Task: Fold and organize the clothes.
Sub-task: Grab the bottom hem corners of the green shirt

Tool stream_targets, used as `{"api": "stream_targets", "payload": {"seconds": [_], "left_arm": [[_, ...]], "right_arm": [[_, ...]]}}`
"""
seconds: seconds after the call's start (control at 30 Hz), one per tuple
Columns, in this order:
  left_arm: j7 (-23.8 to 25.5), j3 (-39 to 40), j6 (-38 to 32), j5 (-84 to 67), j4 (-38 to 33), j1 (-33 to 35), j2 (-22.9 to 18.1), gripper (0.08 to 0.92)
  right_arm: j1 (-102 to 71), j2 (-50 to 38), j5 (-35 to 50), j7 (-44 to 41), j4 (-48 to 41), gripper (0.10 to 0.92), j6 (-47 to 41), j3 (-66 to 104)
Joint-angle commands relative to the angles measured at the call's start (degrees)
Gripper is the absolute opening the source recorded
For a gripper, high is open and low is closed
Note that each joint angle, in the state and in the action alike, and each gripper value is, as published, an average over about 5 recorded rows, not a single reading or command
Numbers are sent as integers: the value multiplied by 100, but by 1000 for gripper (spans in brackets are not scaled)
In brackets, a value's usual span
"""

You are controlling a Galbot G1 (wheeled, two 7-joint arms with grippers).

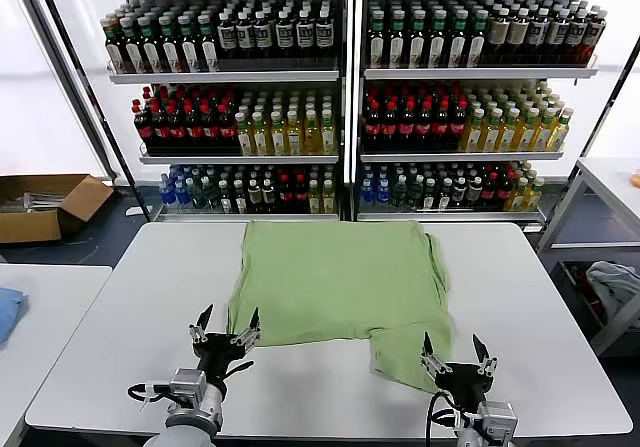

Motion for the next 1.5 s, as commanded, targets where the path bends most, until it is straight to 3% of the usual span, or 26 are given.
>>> {"api": "stream_targets", "payload": {"seconds": [0.03, 1.2, 1.3, 1.5], "left_arm": [[-20, 5, 320, -43, 386, -109, 71, 823], [-32, -20, 278, -163, 550, 41, 52, 822], [-36, -13, 286, -177, 565, 58, 47, 781], [-36, 7, 331, -230, 556, 78, 7, 610]], "right_arm": [[34, 80, 14, 189, -185, 823, -183, -45], [248, 246, -100, 288, -687, 823, -369, -275], [222, 228, -89, 282, -712, 788, -340, -281], [171, 210, -78, 262, -666, 620, -292, -293]]}}
